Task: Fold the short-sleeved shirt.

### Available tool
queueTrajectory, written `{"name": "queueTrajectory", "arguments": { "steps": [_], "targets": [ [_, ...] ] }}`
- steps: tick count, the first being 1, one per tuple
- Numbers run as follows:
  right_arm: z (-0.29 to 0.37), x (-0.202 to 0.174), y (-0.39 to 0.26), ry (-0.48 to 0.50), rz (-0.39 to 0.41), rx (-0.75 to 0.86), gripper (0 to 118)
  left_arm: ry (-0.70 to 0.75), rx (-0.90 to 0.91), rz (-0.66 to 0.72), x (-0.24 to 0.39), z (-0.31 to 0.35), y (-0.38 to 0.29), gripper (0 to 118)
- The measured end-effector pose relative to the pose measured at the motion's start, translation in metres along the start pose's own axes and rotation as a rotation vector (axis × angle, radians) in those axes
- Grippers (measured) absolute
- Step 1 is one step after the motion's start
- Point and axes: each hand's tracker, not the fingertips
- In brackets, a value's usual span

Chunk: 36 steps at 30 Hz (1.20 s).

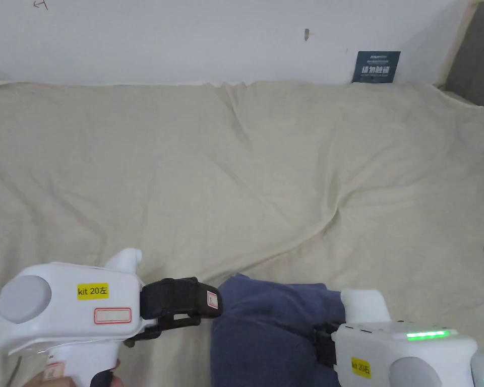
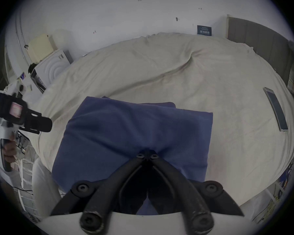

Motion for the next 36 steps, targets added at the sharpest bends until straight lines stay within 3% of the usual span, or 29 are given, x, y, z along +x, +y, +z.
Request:
{"name": "queueTrajectory", "arguments": {
  "steps": [1, 4, 11, 13, 15, 20, 22, 24, 25, 28, 31, 36],
  "targets": [
    [0.002, 0.004, 0.001, 0.006, -0.004, -0.003, 0, -0.042, -0.025, -0.041, -0.002, -0.001, -0.001, 117],
    [0.001, 0.008, -0.001, 0.025, -0.029, -0.004, 0, -0.118, -0.074, 0.068, -0.008, -0.018, 0.002, 117],
    [0.002, 0.007, -0.002, 0.031, -0.012, -0.001, 0, -0.082, -0.187, 0.109, -0.006, -0.043, 0.01, 117],
    [0.002, 0.009, -0.003, 0.041, -0.018, 0.001, 0, -0.101, -0.174, 0.132, -0.001, -0.036, 0.012, 117],
    [0.003, 0.01, -0.004, 0.047, -0.025, 0.005, 0, -0.185, -0.169, 0.15, -0.012, -0.076, 0.021, 117],
    [0.004, 0.014, -0.005, 0.061, -0.051, 0.01, 0, -0.214, -0.204, 0.149, -0.011, -0.088, 0.022, 114],
    [0.005, 0.014, -0.005, 0.061, -0.052, 0.01, 0, -0.197, -0.192, 0.119, -0.024, -0.082, 0.017, 92],
    [0.005, 0.014, -0.004, 0.064, -0.049, 0.008, 0, -0.088, -0.189, 0.106, -0.031, -0.086, 0.025, 53],
    [0.005, 0.013, -0.003, 0.062, -0.047, 0.007, 0, -0.066, -0.181, 0.117, -0.037, -0.089, 0.03, 44],
    [0.009, 0.013, -0.003, 0.066, -0.058, 0.012, 0, -0.18, -0.181, 0.185, -0.039, -0.081, 0.013, 34],
    [0.016, 0.013, -0.002, 0.074, -0.057, 0.017, 0, -0.163, -0.162, 0.141, -0.039, -0.075, 0.009, 27],
    [0.038, 0.01, 0.004, 0.1, -0.036, 0.11, 0, -0.166, -0.14, 0.121, -0.037, -0.062, 0.014, 25]
  ]
}}
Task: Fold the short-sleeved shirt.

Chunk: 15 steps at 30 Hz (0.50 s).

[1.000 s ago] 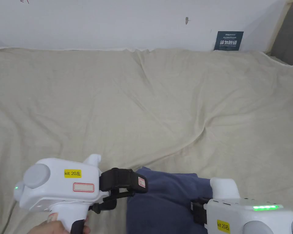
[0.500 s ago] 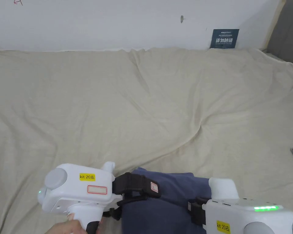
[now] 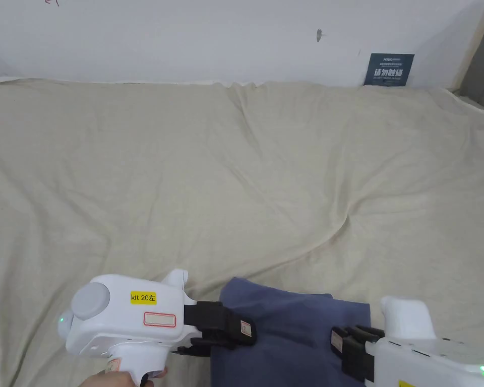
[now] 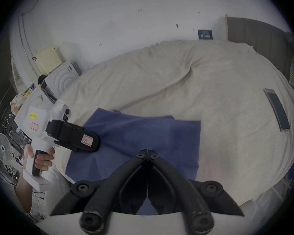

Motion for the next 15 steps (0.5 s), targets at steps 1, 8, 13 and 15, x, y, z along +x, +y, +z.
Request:
{"name": "queueTrajectory", "arguments": {
  "steps": [1, 8, 13, 15],
  "targets": [
    [0.003, -0.002, 0.002, 0.012, -0.022, 0.039, 0, 0.001, -0.001, -0.013, 0.002, 0.006, 0.001, 25],
    [0.009, -0.026, 0.016, 0.012, 0.026, 0.132, 0, 0.126, 0.085, -0.132, 0.003, 0.082, 0.01, 24],
    [-0.006, -0.052, 0.029, 0.049, 0.043, 0.161, 0, 0.296, 0.173, -0.113, -0.029, 0.171, 0.025, 25],
    [-0.015, -0.066, 0.035, 0.048, 0.044, 0.163, 0, 0.385, 0.175, -0.121, -0.048, 0.213, 0.036, 25]
  ]
}}
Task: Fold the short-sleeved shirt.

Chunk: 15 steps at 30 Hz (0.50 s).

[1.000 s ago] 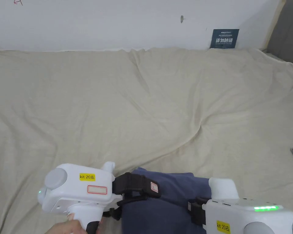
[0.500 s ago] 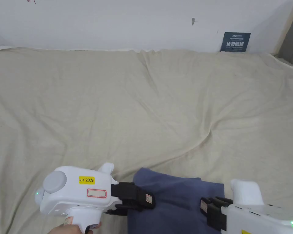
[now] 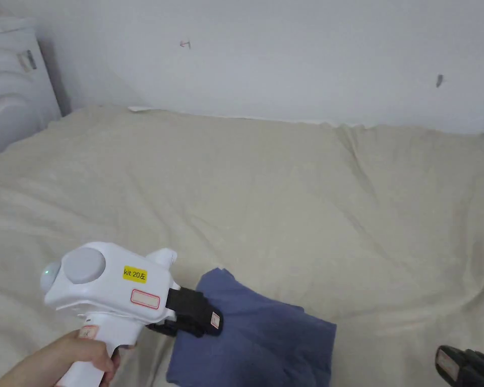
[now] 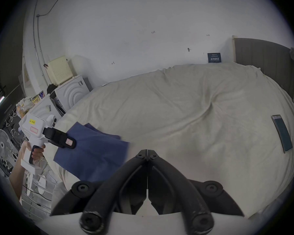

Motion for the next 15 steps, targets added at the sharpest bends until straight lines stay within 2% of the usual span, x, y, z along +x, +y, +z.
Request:
{"name": "queueTrajectory", "arguments": {
  "steps": [3, 4, 8, 10, 11, 13, 15],
  "targets": [
    [-0.015, -0.018, 0.007, 0.002, 0.029, 0.003, 0, 0.107, 0.01, 0.025, -0.041, 0.039, 0.018, 24],
    [-0.02, -0.023, 0.008, 0.004, 0.036, 0.001, 0, 0.206, 0.022, 0.023, -0.054, 0.051, 0.023, 24],
    [-0.046, -0.041, 0.011, 0.025, 0.034, -0.024, 0, 0.418, 0.095, 0.054, -0.109, 0.108, 0.054, 24],
    [-0.057, -0.049, 0.011, 0.015, 0.045, -0.034, 0, 0.542, 0.099, 0.026, -0.129, 0.128, 0.067, 24],
    [-0.062, -0.052, 0.011, 0.013, 0.054, -0.044, 0, 0.616, 0.087, 0.01, -0.139, 0.132, 0.071, 24],
    [-0.071, -0.059, 0.012, 0.011, 0.07, -0.065, 0, 0.728, 0.064, 0.069, -0.164, 0.142, 0.081, 24],
    [-0.078, -0.065, 0.011, 0.012, 0.085, -0.079, 0, 0.829, 0.06, 0.036, -0.184, 0.15, 0.088, 24]
  ]
}}
